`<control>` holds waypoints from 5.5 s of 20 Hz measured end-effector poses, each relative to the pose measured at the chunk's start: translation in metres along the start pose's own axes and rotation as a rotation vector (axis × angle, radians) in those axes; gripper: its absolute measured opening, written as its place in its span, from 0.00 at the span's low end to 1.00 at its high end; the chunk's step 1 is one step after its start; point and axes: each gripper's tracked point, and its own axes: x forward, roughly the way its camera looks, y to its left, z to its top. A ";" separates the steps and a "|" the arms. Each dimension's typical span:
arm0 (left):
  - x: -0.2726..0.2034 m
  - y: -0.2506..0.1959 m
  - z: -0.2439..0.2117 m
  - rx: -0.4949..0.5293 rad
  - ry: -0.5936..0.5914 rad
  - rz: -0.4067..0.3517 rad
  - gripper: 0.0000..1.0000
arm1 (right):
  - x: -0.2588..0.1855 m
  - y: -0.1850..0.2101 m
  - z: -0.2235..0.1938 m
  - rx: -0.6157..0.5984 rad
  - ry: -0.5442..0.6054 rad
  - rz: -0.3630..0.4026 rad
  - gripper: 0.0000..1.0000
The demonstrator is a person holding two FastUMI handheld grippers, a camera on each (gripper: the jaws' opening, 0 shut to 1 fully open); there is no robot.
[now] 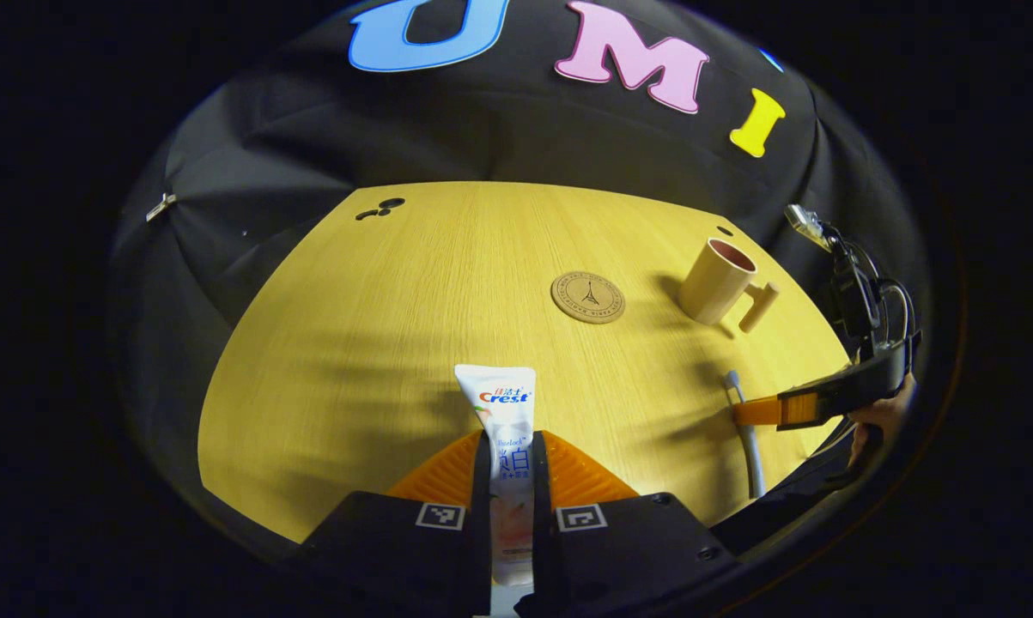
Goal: Put the toothbrush and toothpaste on the desktop into the cup, then pick up the cup and place it on the coaster on the desktop.
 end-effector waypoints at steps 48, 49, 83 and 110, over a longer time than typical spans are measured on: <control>0.092 -0.268 0.258 -0.264 -0.742 -0.287 0.22 | -0.129 -0.121 0.131 -0.005 -0.587 0.696 0.05; 0.096 -0.267 0.253 -0.263 -0.737 -0.276 0.22 | -0.127 -0.122 0.131 0.003 -0.586 0.701 0.05; 0.022 -0.248 0.149 -0.130 -0.550 -0.191 0.62 | -0.174 -0.091 0.232 0.174 -0.779 0.833 0.05; 0.034 -0.215 0.063 -0.240 -0.404 -0.123 0.63 | -0.073 -0.012 0.234 -0.385 -0.789 0.609 0.07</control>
